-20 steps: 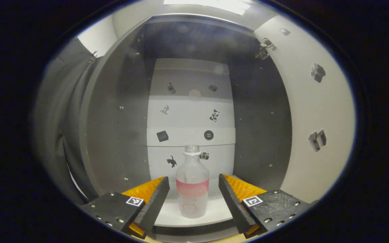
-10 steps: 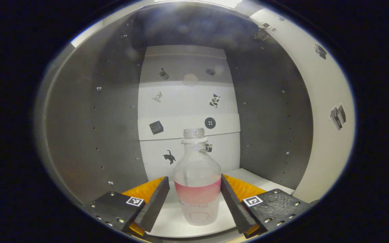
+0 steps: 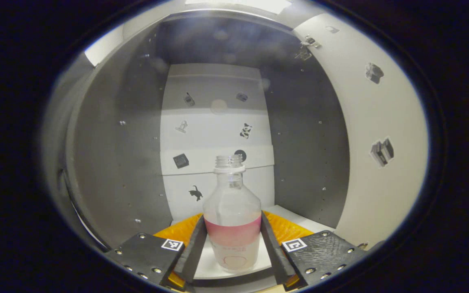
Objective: Open the cabinet door with the right hand, grasp the bottle in the cabinet with the left hand and place it on the coaster, then close the cabinet door with the right hand.
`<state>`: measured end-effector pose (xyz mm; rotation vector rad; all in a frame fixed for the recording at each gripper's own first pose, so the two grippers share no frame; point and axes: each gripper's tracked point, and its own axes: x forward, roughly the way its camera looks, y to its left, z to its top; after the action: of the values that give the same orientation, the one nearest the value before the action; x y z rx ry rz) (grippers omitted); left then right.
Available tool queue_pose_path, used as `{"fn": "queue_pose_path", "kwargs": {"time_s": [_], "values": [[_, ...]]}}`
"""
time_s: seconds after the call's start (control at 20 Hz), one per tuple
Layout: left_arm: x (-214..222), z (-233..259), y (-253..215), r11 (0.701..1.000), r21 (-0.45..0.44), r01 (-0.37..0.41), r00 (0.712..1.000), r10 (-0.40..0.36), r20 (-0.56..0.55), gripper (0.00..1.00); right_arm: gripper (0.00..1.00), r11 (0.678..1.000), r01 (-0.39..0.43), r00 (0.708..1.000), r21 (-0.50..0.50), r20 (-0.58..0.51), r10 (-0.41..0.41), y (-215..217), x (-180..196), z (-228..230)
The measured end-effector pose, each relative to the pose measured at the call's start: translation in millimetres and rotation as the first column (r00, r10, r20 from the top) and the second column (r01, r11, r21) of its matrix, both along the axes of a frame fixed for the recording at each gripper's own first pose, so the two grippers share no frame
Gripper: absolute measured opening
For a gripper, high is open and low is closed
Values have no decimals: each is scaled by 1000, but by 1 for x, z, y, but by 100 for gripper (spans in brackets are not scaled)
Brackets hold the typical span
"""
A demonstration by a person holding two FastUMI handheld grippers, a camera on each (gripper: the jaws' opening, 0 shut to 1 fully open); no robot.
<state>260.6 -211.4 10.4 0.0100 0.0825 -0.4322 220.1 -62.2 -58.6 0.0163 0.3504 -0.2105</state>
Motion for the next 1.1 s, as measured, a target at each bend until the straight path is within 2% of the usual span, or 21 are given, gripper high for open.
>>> {"fn": "queue_pose_path", "kwargs": {"time_s": [0.1,0.15,0.2,0.3,0.35,0.4,0.45,0.5,0.55,0.6,0.65,1.1], "values": [[-20,7,12,1000,-14,-23,1000,23,4,70,99,999,-33,999,7,-1,33,1,-3,1],[-29,11,17,999,-21,-35,999,35,7,73,94,999,-48,999,11,3,48,1,-5,2],[-40,14,23,999,-25,-45,999,45,13,73,99,998,-60,998,15,6,60,-1,-6,2],[-59,20,36,997,-19,-72,997,72,25,73,99,996,-80,997,31,13,80,-3,-9,3],[-68,22,42,996,-15,-86,996,87,32,70,98,995,-90,996,43,16,89,-4,-10,2],[-78,23,48,995,-11,-101,994,101,32,70,94,994,-96,995,55,20,95,-5,-11,2],[-88,23,54,993,-11,-114,993,115,31,70,98,992,-104,994,67,23,103,-5,-13,2],[-97,23,58,992,-16,-124,992,124,27,70,98,990,-114,993,79,28,112,-5,-15,2],[-107,22,63,991,-20,-133,991,133,22,70,98,988,-125,992,89,32,122,-5,-15,2],[-117,20,69,989,-23,-145,989,146,19,70,93,986,-133,991,95,34,131,-4,-16,1],[-126,19,75,987,-22,-157,987,157,17,70,98,985,-140,990,98,35,137,-4,-17,1],[-192,-6,131,962,-80,-262,965,263,0,73,98,971,-211,977,113,43,207,10,-33,-4]]}}
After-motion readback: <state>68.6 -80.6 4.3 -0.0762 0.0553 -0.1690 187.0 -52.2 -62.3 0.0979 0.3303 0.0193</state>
